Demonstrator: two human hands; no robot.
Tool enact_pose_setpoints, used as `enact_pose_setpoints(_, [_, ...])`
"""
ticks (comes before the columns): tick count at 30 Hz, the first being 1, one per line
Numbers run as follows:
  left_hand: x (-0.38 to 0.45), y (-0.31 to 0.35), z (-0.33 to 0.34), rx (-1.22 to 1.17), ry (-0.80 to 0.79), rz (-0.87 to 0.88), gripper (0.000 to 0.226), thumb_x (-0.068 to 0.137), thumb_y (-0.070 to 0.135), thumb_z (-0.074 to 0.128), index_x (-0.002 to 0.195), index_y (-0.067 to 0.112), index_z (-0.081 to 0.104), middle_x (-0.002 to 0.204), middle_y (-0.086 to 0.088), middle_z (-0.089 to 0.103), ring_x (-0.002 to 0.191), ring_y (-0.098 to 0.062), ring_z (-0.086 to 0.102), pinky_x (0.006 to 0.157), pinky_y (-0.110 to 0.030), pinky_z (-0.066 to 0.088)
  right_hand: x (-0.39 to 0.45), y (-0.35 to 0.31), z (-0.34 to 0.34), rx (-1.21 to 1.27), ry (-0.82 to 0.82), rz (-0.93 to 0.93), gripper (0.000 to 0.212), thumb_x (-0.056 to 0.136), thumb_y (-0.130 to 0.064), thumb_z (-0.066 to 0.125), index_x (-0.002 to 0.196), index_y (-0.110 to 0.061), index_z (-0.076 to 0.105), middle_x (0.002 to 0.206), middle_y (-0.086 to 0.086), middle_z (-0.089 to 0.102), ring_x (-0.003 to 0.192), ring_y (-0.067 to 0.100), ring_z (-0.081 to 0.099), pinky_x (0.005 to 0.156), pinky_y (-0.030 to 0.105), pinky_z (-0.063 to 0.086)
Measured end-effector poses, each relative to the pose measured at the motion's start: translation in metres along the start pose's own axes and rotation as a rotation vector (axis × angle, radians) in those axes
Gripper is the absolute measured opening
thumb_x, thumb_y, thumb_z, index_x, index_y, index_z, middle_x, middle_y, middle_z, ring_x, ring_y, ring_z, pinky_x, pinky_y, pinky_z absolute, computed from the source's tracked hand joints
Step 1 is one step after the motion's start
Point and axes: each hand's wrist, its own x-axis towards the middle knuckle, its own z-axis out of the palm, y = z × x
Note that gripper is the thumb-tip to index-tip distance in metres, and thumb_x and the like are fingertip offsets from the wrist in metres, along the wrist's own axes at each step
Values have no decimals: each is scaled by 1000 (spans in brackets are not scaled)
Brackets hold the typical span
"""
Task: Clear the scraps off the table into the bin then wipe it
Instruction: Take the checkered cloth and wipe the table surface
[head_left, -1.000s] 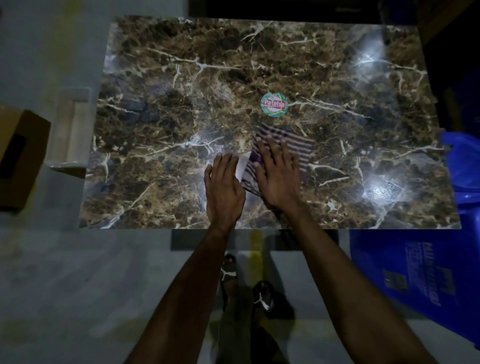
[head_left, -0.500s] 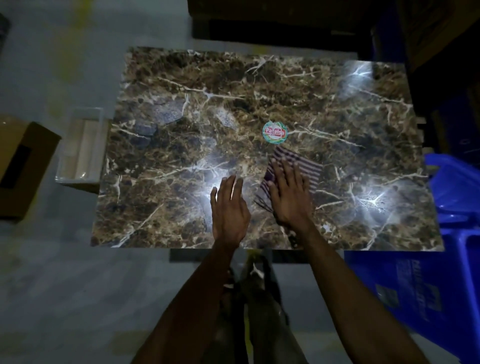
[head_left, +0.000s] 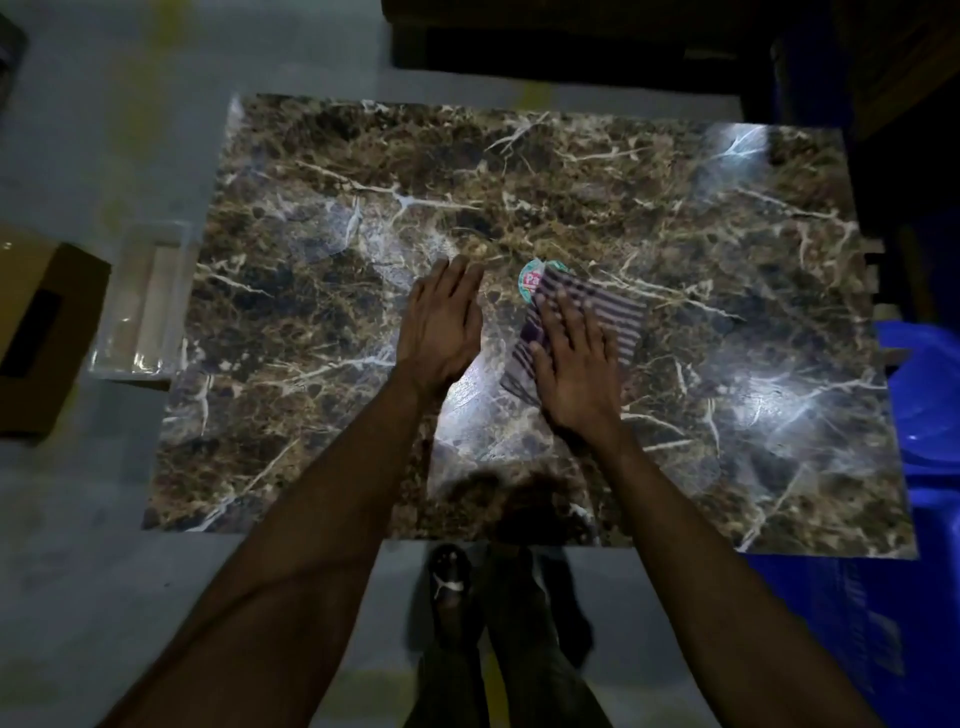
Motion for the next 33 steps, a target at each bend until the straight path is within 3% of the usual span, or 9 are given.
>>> enact_pose_setpoints(4, [14,-4,1,38,49,50,52,111,36,31,161,25,33,169,2,28,157,-20,19,127,-43,15,31,-26,11,-3,-14,-66,58,112,-46,24,167,-32,14,175,-2,9,161,26,3,128,50,1])
enact_pose_setpoints(8, [12,-5,3,21,117,57,50,109,34,38,158,26,39,167,3,33,155,-20,25,126,-43,18,-11,-10,12,-97,-63,-251,59,111,-45,32,166,-33,16,175,-6,10,162,23,5,129,48,10])
enact_pose_setpoints(11, [14,-5,5,3,130,62,51,107,32,42,157,26,41,166,3,34,155,-20,25,126,-44,19,-17,10,3,-62,-71,-142,60,110,-48,31,166,-38,14,174,-9,9,162,19,5,127,45,12])
enact_pose_setpoints(15, [12,-5,4,-20,150,-5,55,104,30,40,159,22,36,168,0,29,158,-19,17,129,-46,8,39,-5,2,16,-3,11,58,112,-49,26,166,-38,10,175,-7,7,162,23,1,127,48,3])
enact_pose_setpoints(19, [14,-7,4,-18,170,-27,58,101,26,40,158,21,37,168,-1,31,157,-19,21,129,-44,6,74,-29,13,6,-7,-41,58,112,-49,24,166,-34,13,175,-3,8,161,26,3,127,50,2])
enact_pose_setpoints(24, [15,-9,6,-19,170,-24,55,104,29,38,159,21,37,169,0,29,157,-18,19,129,-47,7,24,-17,12,-62,-75,-254,59,110,-47,26,166,-36,13,175,-7,8,162,22,3,128,48,8])
enact_pose_setpoints(27, [14,-8,6,-1,157,-24,56,105,31,38,160,22,35,169,1,27,158,-18,17,130,-47,7,22,5,2,-31,-79,-167,59,110,-51,24,166,-40,10,175,-9,8,162,20,4,127,50,14])
enact_pose_setpoints(30, [13,-7,6,19,160,-24,55,105,32,37,159,21,36,169,0,28,157,-18,19,129,-49,10,60,3,0,13,-20,-23,57,111,-52,22,165,-40,10,175,-8,7,161,23,3,128,53,9])
enact_pose_setpoints(33, [13,-5,5,25,175,-23,55,104,31,38,158,20,38,168,0,30,157,-18,21,129,-48,11,91,-16,6,9,-7,-10,57,111,-50,23,166,-36,13,175,-4,7,161,27,3,127,54,6])
